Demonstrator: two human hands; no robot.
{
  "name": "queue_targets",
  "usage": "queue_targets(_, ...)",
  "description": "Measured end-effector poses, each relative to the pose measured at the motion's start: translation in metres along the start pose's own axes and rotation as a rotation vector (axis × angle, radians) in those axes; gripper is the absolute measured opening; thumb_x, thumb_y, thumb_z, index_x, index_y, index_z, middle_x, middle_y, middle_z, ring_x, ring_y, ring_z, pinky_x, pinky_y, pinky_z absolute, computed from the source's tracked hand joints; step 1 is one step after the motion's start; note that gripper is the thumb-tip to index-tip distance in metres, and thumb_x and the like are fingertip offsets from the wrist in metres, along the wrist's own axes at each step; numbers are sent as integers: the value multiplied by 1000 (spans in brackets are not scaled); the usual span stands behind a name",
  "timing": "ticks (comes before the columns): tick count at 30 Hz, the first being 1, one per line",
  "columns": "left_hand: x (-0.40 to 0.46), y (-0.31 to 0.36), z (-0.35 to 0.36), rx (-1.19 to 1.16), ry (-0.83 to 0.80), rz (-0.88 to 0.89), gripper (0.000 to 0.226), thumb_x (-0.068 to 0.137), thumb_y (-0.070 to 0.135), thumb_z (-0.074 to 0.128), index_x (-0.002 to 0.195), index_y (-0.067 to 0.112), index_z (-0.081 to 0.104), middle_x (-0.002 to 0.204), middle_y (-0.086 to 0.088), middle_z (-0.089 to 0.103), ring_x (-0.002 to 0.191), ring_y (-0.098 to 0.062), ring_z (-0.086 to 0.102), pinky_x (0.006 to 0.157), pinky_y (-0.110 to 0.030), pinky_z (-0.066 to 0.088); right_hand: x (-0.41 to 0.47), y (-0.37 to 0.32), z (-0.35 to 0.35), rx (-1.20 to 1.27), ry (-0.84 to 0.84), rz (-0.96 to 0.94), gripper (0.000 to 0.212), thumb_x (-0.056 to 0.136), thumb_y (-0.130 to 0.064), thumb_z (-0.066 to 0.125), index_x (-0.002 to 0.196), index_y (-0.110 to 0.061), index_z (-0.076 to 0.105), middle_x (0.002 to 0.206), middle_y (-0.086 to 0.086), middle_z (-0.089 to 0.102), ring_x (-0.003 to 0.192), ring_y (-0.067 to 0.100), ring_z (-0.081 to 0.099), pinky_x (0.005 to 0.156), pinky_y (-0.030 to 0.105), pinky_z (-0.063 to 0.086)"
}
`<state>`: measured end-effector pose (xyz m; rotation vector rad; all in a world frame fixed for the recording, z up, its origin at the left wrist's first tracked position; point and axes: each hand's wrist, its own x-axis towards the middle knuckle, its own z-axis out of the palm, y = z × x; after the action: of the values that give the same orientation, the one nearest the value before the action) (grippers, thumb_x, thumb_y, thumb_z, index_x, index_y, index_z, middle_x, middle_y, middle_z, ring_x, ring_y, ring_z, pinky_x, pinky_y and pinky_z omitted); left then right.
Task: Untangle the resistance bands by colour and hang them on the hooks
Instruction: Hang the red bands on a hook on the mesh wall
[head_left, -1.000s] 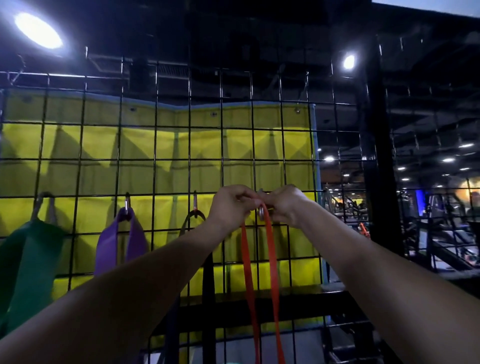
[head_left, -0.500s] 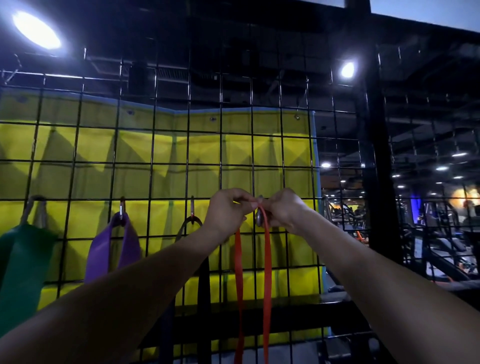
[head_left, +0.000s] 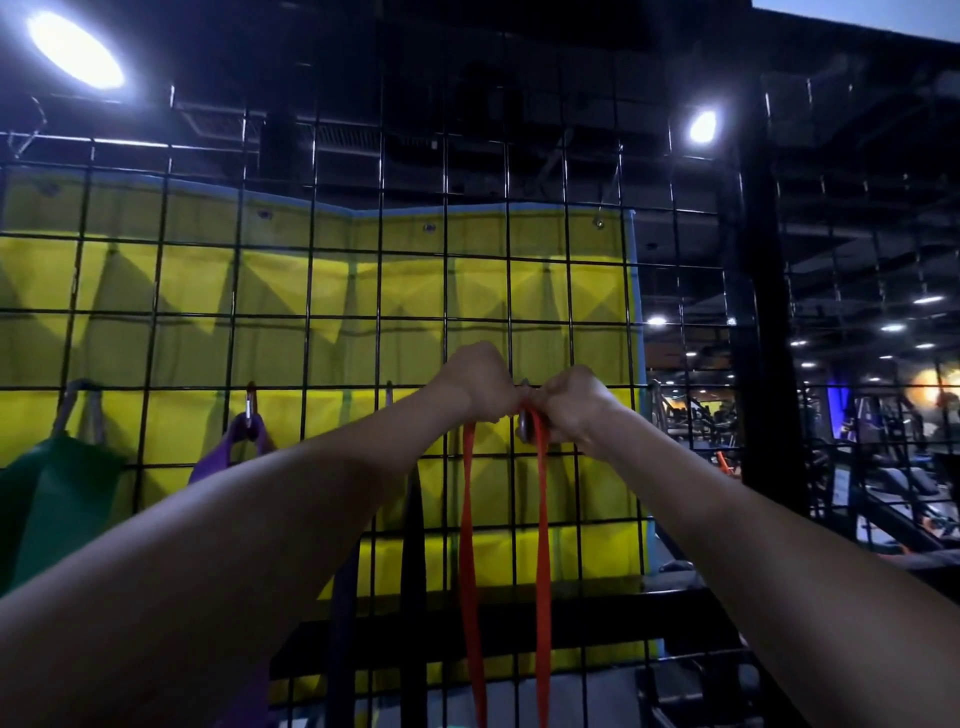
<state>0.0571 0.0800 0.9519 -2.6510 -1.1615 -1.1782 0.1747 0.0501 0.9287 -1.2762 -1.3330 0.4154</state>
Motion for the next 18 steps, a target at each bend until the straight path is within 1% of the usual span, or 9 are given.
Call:
queue_targets(3,-3,-1,2,97,38,45,29,84,24,59,71,-2,66,65,-10,57,72,-24,56,66,-32,46,-1,0,1,1,15,4,20,90,-16,60,78,0,56,64,13,59,53,21,60,63,35,57)
queue_targets(4,-6,-4,5,113,27,81,27,84,20,58,73,-2,67,67,-12,58,74,-26,57,66,-32,45,-1,0,2,12,22,3,22,89,-16,61,75,-1,55,63,12,58,48,18,60,56,31,57)
queue_targets(6,-13,-16,14,118,34,165,21,84,13,58,82,-2,73,82,-17,66,82,-27,61,67,-28,43,0,-2,1,51,17,18,22,88,-15,62,72,-2,55,59,11,58,38,13,59,47,24,56)
queue_targets(9,-21,-29,20,-58,100,189,13,81,5,63,86,3,75,88,-13,70,76,-14,58,61,-15,38,1,-2,1,47,7,40,19,88,-16,63,80,0,58,64,12,61,45,16,64,56,29,57)
queue_targets(11,-23,-32,22,-184,102,159,12,79,3,65,86,3,75,86,-13,73,73,-11,58,61,-12,41,3,0,2,35,22,38,19,88,-18,62,82,0,59,69,14,62,55,21,64,67,34,58)
queue_targets(13,-27,-31,25,-251,103,123,11,80,6,67,86,4,75,83,-11,73,70,-10,58,61,-14,43,1,2,2,99,7,38,20,90,-17,60,81,0,58,69,14,60,57,22,62,62,33,58)
queue_targets(15,-33,-32,30,-315,121,82,10,80,10,69,87,5,74,78,-8,69,65,-7,56,57,-8,41,-4,6,3,172,-23,32,23,92,-19,57,78,-1,55,68,13,58,57,21,60,52,28,56)
queue_targets(16,-36,-33,34,-361,130,61,11,80,10,69,88,5,73,77,-8,68,65,-8,56,56,-6,40,-6,8,4,184,-22,28,24,93,-20,56,77,-2,55,68,12,57,57,20,59,50,25,52)
queue_targets(18,-42,-33,41,-441,136,14,13,80,10,69,92,5,71,80,-8,65,70,-12,57,59,-13,44,-9,16,6,150,12,15,24,93,-23,55,77,-6,58,73,11,59,60,19,57,54,23,47)
